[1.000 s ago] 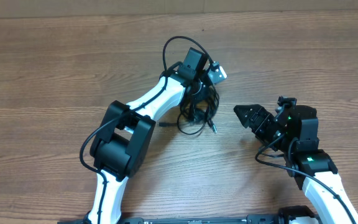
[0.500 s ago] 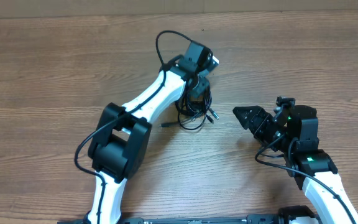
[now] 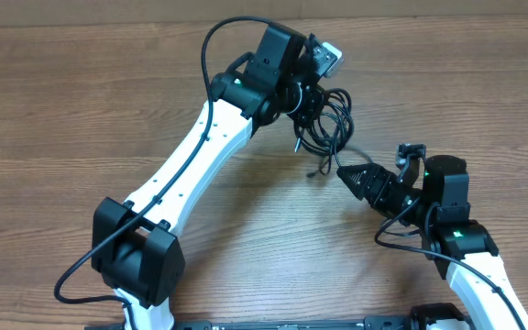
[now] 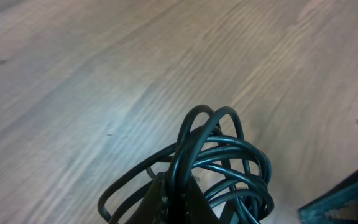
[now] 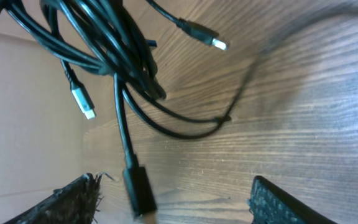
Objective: Untangle cables
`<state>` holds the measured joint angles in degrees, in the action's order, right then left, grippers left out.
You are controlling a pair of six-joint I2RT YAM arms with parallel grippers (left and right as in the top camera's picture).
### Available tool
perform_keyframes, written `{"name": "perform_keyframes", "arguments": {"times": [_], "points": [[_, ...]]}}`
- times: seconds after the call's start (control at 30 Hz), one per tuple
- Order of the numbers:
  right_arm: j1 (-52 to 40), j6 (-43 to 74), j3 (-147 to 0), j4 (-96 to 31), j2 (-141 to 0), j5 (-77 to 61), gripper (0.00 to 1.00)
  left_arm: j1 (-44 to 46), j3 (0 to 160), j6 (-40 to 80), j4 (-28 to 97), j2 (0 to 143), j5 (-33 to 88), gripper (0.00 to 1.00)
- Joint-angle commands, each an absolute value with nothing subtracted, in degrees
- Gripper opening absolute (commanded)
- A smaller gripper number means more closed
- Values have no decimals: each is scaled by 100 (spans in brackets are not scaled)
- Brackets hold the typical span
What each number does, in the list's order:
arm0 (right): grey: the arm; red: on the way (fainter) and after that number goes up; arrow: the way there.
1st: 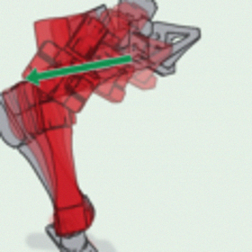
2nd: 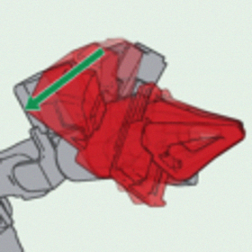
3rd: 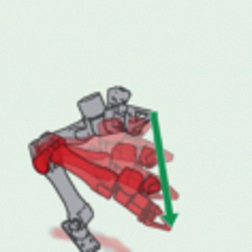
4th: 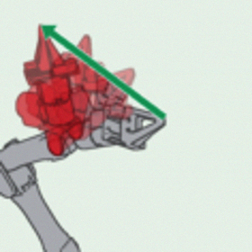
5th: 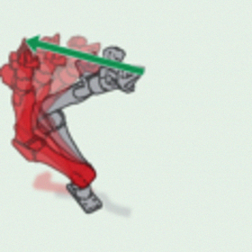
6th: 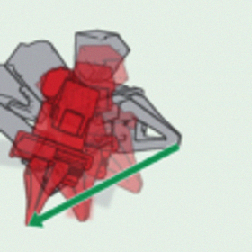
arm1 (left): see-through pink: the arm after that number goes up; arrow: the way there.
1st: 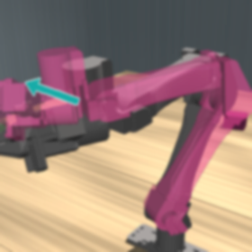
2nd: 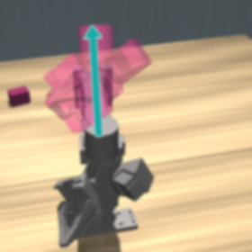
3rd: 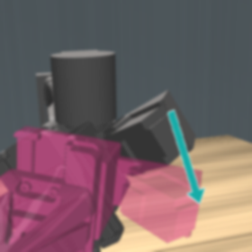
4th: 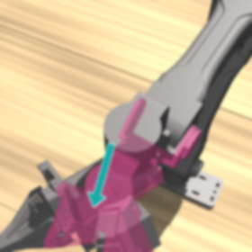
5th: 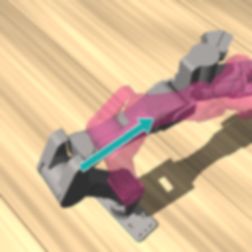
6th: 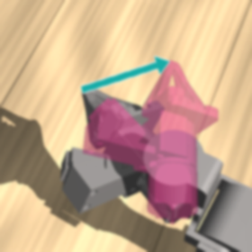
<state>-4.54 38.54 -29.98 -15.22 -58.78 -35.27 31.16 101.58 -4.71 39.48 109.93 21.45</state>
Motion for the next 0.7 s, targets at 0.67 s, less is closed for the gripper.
{"name": "perform_keyframes", "arguments": {"times": [0.67], "points": [[-980, 5426, -3758, -1638, -6053, -1903, 78, 3081, 10287, 2679, 4086, 10862, 2596, 4]]}}
